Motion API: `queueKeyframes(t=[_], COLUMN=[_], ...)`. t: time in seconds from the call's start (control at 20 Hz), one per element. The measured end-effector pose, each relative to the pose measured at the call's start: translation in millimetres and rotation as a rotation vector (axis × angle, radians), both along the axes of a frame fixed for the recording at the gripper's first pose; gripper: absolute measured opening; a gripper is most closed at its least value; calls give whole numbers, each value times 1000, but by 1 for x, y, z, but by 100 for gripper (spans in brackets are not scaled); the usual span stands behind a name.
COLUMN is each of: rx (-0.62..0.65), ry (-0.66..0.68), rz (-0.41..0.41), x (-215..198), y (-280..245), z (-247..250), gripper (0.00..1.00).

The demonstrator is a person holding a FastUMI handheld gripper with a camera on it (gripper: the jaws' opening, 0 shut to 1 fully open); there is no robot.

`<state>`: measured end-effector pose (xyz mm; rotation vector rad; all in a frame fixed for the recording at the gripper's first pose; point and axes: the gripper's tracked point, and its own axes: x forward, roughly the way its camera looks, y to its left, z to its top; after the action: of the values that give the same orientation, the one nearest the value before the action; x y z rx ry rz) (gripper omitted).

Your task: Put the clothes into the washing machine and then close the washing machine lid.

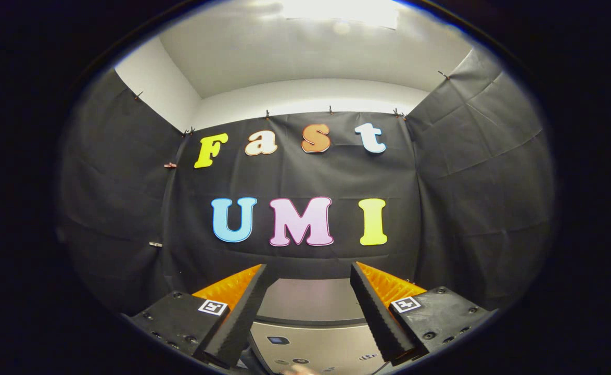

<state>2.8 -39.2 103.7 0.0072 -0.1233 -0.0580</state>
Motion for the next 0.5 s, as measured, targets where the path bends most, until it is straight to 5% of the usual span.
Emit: queueKeyframes(t=[0.5], rx=[14], ry=[-18], rz=[-38], x=[-12], y=[-19], z=[3], gripper=[98])
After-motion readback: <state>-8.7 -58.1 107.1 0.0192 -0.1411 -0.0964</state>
